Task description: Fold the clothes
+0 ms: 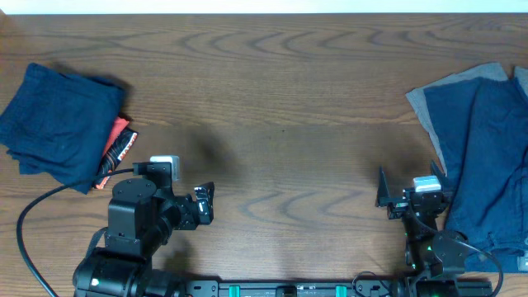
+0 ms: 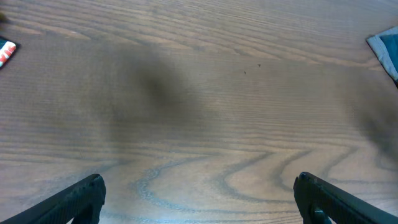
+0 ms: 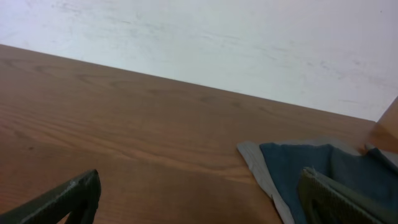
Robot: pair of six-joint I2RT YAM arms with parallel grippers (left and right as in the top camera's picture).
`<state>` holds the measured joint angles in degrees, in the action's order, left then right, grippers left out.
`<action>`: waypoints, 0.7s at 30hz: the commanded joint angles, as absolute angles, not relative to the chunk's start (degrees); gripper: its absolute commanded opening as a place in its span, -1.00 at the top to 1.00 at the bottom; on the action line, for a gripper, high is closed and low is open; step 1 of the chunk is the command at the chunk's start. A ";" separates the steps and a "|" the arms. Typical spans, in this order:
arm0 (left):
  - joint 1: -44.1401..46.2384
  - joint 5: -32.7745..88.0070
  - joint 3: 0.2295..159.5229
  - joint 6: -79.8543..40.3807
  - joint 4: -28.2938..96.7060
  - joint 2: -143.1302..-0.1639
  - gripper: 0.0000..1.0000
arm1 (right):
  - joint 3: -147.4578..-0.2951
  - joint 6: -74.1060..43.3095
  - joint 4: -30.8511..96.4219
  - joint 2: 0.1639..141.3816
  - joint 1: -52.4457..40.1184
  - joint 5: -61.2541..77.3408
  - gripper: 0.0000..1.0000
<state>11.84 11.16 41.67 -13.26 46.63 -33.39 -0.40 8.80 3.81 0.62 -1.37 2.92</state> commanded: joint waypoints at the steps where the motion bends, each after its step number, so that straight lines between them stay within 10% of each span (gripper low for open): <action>1: 11.70 10.41 41.45 -12.91 46.61 -33.28 -0.96 | -0.32 7.75 4.10 0.27 -1.89 2.13 -0.98; 21: 4.89 0.82 22.96 -11.14 35.64 -12.38 -0.96 | -0.32 7.77 4.10 0.27 -1.89 2.13 -0.99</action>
